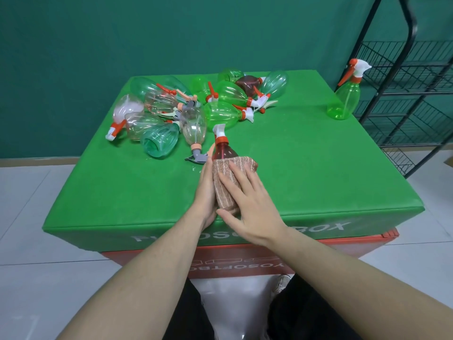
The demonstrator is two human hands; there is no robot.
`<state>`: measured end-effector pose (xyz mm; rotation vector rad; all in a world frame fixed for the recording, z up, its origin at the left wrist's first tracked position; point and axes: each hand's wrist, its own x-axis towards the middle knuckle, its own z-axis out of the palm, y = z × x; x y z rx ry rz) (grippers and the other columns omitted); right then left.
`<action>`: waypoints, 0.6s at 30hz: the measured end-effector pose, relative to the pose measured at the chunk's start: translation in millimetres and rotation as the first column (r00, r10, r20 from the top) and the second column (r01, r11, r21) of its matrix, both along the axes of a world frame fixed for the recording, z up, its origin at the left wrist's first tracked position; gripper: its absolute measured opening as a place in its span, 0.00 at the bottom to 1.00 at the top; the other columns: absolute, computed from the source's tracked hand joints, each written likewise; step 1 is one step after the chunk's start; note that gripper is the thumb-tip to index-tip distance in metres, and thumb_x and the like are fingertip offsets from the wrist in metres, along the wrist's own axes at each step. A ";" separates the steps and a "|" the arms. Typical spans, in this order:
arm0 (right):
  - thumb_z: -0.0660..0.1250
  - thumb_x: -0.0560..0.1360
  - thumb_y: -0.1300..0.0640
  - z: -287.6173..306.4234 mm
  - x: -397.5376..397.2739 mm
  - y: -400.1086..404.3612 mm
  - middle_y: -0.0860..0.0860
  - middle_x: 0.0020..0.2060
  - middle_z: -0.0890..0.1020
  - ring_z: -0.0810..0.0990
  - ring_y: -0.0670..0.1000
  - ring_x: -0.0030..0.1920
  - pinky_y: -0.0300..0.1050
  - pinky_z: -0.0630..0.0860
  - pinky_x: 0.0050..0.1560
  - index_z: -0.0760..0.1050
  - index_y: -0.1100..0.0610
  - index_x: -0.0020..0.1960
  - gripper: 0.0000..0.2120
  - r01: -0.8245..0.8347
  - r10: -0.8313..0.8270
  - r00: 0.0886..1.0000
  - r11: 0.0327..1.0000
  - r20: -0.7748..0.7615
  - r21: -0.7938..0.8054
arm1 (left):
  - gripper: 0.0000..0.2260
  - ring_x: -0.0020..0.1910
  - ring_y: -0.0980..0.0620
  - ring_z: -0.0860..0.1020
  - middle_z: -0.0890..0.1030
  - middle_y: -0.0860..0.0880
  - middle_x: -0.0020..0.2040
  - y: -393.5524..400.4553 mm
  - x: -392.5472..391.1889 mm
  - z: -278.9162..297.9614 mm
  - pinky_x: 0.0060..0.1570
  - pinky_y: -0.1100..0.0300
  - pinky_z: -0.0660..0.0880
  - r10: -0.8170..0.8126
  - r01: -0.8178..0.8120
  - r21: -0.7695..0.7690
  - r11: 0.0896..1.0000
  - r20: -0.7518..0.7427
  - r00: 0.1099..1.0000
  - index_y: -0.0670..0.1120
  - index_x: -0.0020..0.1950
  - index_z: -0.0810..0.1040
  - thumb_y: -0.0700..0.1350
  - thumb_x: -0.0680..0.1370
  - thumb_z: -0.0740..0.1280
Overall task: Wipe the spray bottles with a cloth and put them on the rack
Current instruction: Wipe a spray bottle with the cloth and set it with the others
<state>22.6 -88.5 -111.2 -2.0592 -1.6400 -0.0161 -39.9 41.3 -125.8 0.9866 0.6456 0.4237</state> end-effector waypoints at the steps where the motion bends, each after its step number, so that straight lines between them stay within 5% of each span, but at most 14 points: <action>1: 0.48 0.80 0.32 5.7 -0.9 4.9 0.49 0.82 0.52 0.46 0.56 0.82 0.60 0.48 0.81 0.56 0.48 0.82 0.35 0.019 -0.019 0.999 1.000 -0.034 -0.003 | 0.35 0.68 0.42 0.79 0.80 0.41 0.69 -0.6 -1.1 3.2 0.70 0.41 0.73 -0.002 0.002 0.004 1.000 0.009 1.000 0.49 0.77 0.72 0.71 0.79 0.60; 5: 0.46 0.84 0.42 25.3 2.9 34.9 0.53 0.81 0.59 0.52 0.54 0.81 0.57 0.49 0.81 0.63 0.53 0.80 0.28 0.101 -0.091 0.978 0.994 -0.190 0.046 | 0.22 0.63 0.55 0.82 0.84 0.52 0.64 -3.3 -0.7 10.1 0.52 0.56 0.81 0.014 -0.017 0.049 0.999 0.043 0.999 0.54 0.72 0.76 0.63 0.85 0.54; 8: 0.53 0.85 0.49 38.0 11.1 56.7 0.51 0.81 0.59 0.56 0.52 0.80 0.53 0.54 0.80 0.61 0.53 0.80 0.24 0.132 -0.113 0.949 0.990 -0.294 0.047 | 0.22 0.56 0.54 0.85 0.86 0.51 0.60 -2.6 -2.1 10.4 0.40 0.54 0.82 0.028 -0.029 0.038 0.999 0.036 0.999 0.54 0.71 0.76 0.62 0.86 0.53; 12: 0.51 0.86 0.48 46.5 18.9 70.1 0.45 0.81 0.56 0.57 0.45 0.79 0.47 0.57 0.78 0.56 0.46 0.82 0.24 0.201 -0.180 0.859 0.980 -0.480 -0.008 | 0.25 0.55 0.48 0.86 0.85 0.47 0.62 0.8 -2.9 4.1 0.40 0.49 0.83 0.033 -0.033 0.020 0.999 0.007 0.999 0.52 0.75 0.73 0.64 0.84 0.53; 18: 0.48 0.85 0.47 24.4 11.5 54.9 0.49 0.80 0.60 0.59 0.48 0.79 0.54 0.60 0.79 0.61 0.50 0.80 0.25 0.165 -0.130 0.908 0.985 -0.399 0.054 | 0.24 0.58 0.50 0.85 0.84 0.48 0.63 4.0 -1.1 -5.0 0.41 0.50 0.82 0.064 -0.064 0.036 0.997 0.000 0.998 0.54 0.75 0.73 0.64 0.84 0.56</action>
